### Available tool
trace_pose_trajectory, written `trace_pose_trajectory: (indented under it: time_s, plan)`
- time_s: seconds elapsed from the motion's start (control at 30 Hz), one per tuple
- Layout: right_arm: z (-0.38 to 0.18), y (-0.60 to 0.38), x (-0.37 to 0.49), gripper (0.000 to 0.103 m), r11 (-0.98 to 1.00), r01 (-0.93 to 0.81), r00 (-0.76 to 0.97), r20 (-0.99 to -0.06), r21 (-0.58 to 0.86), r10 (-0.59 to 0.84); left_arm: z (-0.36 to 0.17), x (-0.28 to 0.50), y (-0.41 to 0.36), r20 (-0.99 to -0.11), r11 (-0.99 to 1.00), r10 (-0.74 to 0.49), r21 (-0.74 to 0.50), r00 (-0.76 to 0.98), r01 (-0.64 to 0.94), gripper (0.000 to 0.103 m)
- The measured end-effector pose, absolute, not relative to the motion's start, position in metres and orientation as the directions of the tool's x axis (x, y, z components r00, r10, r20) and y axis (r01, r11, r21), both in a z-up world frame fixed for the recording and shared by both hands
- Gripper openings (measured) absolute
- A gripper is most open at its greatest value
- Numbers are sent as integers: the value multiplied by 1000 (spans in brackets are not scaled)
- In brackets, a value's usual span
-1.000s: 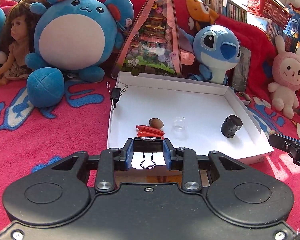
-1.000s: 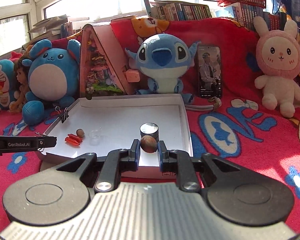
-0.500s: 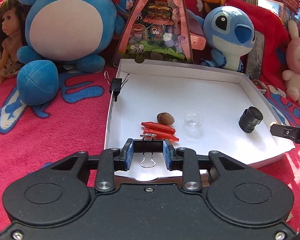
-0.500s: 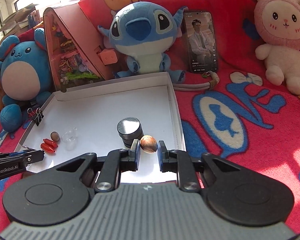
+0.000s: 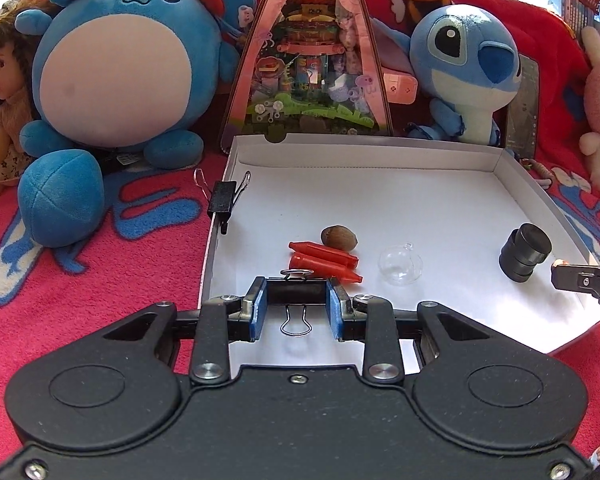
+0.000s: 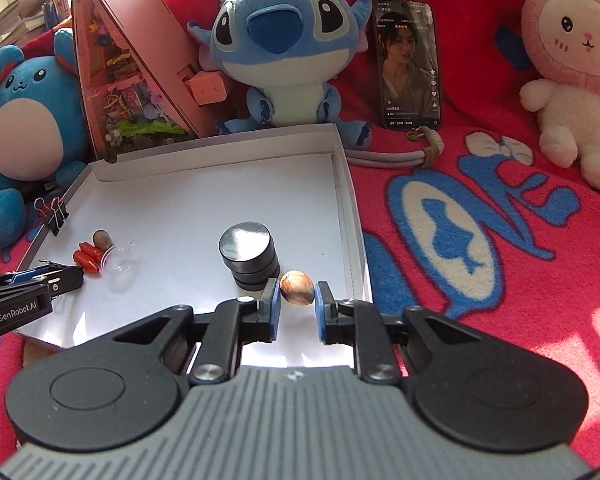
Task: Organize rigid objects
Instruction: 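Open both tools to release the binder clip and nut into the box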
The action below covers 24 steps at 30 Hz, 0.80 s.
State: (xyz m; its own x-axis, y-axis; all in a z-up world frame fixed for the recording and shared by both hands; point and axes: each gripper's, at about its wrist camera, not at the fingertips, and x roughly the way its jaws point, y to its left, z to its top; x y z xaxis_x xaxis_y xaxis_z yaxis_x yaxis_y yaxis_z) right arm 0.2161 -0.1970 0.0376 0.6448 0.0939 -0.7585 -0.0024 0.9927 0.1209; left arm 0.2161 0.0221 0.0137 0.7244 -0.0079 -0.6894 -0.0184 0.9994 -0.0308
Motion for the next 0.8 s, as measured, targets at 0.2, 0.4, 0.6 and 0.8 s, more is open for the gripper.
trace_pose_trajectory:
  time_s: [0.2,0.4,0.6,0.8]
  plan:
    - [34,-195,219,22,993,-6,640,-763,117,94,12,228,23,-680,999,15,-27,733,-46,29]
    - [33,-196,219,23,993,-5,636,-766,116,93,10,229,20,-671,999,25,-15,741,-47,30]
    - [34,-198,218,27,993,-3,640,-763,119,94,14,224,22,-674,999,22,-17,738,-46,38]
    - [35,-198,215,38,993,-6,645,-759,116,93,20,215,18,-662,1000,21,3,750,-26,54]
